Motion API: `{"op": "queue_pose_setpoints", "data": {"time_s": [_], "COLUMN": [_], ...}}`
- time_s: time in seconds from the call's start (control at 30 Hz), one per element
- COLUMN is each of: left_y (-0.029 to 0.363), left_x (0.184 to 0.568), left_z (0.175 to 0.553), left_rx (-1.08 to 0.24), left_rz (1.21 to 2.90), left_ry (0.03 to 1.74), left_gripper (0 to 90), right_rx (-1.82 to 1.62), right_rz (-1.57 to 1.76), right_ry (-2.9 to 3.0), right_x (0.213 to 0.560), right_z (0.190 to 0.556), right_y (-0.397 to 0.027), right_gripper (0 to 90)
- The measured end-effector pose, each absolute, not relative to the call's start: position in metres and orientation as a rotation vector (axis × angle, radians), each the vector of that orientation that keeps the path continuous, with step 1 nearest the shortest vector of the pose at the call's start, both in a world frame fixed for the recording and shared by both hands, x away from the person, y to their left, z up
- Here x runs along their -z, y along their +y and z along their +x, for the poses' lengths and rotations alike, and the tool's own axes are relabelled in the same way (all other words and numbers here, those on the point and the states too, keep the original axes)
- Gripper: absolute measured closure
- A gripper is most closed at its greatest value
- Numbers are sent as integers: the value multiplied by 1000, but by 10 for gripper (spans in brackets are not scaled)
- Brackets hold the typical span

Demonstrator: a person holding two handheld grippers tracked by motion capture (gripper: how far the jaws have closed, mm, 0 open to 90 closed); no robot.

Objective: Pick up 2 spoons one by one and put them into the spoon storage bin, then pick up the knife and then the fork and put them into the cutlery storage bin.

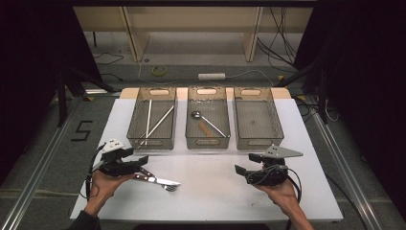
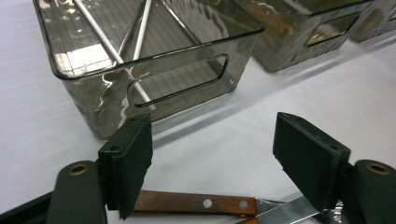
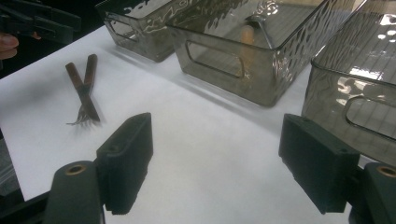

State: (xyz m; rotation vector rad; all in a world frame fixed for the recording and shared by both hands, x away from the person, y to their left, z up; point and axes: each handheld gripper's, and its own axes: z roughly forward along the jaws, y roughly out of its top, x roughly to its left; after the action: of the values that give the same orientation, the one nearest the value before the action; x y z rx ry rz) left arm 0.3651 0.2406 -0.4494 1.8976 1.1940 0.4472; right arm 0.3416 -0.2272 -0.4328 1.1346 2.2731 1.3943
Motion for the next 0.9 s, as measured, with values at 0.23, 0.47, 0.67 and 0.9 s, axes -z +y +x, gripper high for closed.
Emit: {"op": "queue_pose_setpoints", "data": {"time_s": [0.23, 0.47, 0.67, 0.9], "left_y": [241, 241, 244, 244], "left_x": [453, 456, 458, 462], "left_z": [368, 371, 375, 380], "left_rx": [-434, -427, -430, -414], "left_rz": [1951, 2000, 2024, 2100], "left_ry": [1224, 1237, 1258, 1282], "left_gripper": [403, 491, 568, 703], "right_rx": [-1393, -1394, -1384, -1386], "right_rz": [1130, 1137, 1132, 1134], "right_ry": [2276, 2274, 2288, 2277], "right_x": [432, 432, 433, 432], "right_z": [337, 337, 336, 334], "right_y": [-230, -231, -231, -232], "right_gripper": [270, 271, 271, 271]}}
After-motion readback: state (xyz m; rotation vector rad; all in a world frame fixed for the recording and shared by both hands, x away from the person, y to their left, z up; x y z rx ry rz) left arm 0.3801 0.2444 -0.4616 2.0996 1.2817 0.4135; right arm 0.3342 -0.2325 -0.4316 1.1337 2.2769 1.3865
